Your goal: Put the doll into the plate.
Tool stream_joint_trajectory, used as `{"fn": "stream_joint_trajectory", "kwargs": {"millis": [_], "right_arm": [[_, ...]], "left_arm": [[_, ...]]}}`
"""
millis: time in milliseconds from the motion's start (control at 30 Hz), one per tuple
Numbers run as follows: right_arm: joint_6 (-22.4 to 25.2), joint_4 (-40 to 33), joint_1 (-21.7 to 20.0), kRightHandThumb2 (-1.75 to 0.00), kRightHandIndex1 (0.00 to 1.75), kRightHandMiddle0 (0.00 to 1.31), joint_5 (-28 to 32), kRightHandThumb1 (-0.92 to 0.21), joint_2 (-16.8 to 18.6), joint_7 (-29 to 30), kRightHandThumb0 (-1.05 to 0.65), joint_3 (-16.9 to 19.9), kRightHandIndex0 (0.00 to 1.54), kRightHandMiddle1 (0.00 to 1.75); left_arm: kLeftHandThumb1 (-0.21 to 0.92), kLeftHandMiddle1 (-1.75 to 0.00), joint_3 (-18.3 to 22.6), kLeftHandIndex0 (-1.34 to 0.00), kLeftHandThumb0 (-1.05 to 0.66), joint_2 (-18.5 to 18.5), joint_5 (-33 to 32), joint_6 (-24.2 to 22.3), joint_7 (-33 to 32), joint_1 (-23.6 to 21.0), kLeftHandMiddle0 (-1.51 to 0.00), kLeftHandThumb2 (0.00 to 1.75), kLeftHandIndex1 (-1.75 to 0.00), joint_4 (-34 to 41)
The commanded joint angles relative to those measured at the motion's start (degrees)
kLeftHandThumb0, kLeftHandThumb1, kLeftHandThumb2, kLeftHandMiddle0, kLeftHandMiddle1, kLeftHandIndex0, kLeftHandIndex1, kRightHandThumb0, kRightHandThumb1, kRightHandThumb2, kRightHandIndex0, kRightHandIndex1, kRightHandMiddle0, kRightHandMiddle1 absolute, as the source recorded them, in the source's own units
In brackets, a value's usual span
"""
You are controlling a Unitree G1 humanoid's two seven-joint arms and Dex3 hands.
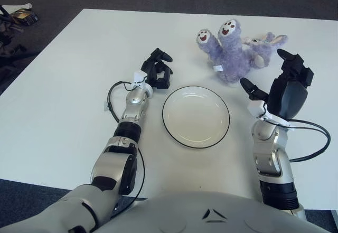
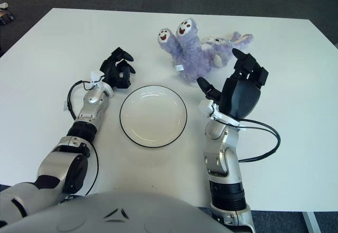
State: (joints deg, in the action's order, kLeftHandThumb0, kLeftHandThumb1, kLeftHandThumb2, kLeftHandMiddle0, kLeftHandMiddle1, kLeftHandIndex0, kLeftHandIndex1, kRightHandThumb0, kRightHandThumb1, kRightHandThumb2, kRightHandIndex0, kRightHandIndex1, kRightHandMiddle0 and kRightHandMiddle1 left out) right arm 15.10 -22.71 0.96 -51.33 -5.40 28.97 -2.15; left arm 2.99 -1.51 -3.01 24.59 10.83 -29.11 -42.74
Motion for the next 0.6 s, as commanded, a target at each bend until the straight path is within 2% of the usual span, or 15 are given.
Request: {"fn": "stream_joint_trajectory", "kwargs": {"millis": [0, 133, 267, 467, 567], "right_arm": [[0.4, -0.9, -1.3, -0.59, 0.55, 0.00, -2.1, -0.61, -2.1, -1.9, -0.86, 0.8, 0.03, 0.86], [1.3, -0.8, -1.8, -0.55, 0.50, 0.00, -4.5, -0.65, -4.1, -4.3, -0.89, 0.8, 0.01, 0.84], [0.8, -1.0, -2.1, -0.52, 0.45, 0.00, -6.5, -0.65, -7.8, -8.5, -0.90, 1.0, 0.00, 0.80], [0.1, -2.1, -2.4, -0.51, 0.42, 0.00, -6.4, -0.65, -12.1, -14.8, -0.93, 1.6, 0.00, 0.77], [1.2, -3.3, -3.2, -0.51, 0.41, 0.00, -5.8, -0.65, -14.0, -20.3, -0.94, 2.2, 0.01, 0.77]], "left_arm": [[0.31, -1.75, -0.1, -0.49, -0.01, -0.3, 0.0, -1.4, -0.3, 3.9, -0.50, 1.33, -1.74, -2.8], [0.31, -1.75, -0.2, -0.49, -0.01, -0.4, 0.1, -1.2, -0.4, 3.8, -0.50, 1.33, -1.74, -2.9], [0.31, -1.75, -0.1, -0.49, -0.01, -0.5, 0.1, -0.7, -0.6, 3.8, -0.50, 1.33, -1.74, -3.1], [0.31, -1.75, 0.1, -0.49, -0.01, -0.5, -0.2, -0.5, -0.3, 3.8, -0.50, 1.33, -1.74, -3.2], [0.31, -1.75, 0.0, -0.49, -0.01, -0.4, -0.1, -0.6, -0.3, 3.7, -0.50, 1.33, -1.74, -3.1]]}}
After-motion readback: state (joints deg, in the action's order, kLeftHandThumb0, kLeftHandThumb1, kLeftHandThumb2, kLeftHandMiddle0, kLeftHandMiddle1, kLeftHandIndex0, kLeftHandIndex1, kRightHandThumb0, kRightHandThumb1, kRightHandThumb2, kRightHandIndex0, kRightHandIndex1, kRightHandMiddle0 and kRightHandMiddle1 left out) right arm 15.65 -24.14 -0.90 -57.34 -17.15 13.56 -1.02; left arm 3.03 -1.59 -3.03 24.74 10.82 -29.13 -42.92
